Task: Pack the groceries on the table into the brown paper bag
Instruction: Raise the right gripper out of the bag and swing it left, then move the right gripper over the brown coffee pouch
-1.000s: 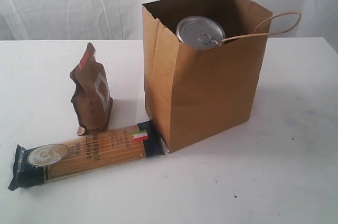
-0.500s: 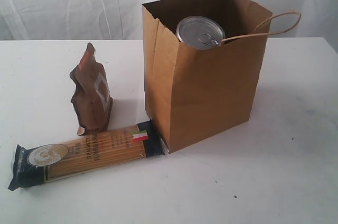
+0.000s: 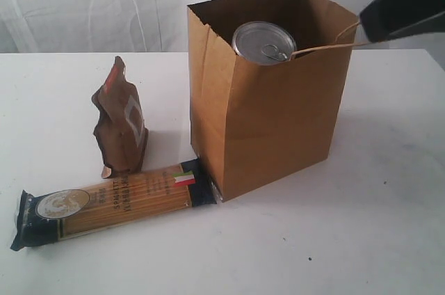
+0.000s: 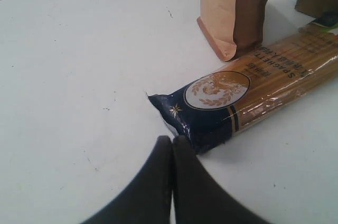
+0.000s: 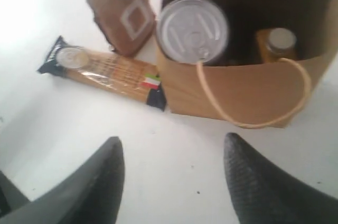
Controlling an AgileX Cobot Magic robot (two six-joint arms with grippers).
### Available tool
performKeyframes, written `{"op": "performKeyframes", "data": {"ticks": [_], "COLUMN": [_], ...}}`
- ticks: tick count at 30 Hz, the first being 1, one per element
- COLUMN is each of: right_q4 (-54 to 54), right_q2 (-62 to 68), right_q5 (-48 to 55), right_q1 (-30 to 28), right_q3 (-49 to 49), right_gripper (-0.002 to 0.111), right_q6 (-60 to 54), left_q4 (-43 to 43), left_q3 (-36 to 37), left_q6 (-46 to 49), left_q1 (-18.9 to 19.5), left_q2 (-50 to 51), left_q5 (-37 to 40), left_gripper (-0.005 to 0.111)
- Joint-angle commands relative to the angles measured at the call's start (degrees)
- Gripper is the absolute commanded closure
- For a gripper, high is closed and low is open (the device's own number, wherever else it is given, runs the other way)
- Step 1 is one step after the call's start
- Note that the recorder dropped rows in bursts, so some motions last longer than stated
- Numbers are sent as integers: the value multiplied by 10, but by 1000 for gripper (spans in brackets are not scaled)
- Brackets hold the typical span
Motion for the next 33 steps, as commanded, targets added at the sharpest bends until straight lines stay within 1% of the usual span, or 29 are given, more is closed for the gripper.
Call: {"op": "performKeyframes", "data": {"ticks": [1,6,15,23,33], "right_q4": [73,98,98,98,98], "right_q2": [0,12,56,95,168], "right_q5": [-1,-1,-1,-1,-2], "right_q1": [-6,15,67,131,226], "right_q3": [38,58,59,59,43], "right_gripper": [56,56,56,56,56], "right_q6": [-67,-93,-110,-131,-139], "left_q4": [-1,-1,-1,-1,-1], "left_q3": [1,1,1,1,1], "left_q6": [-1,-1,-1,-1,-1], "left_q1": [2,2,2,2,2], "left_q2": [-3,-3,-3,-3,-3], "left_q5": [2,2,2,2,2], "left_gripper": [107,107,107,107,107]}}
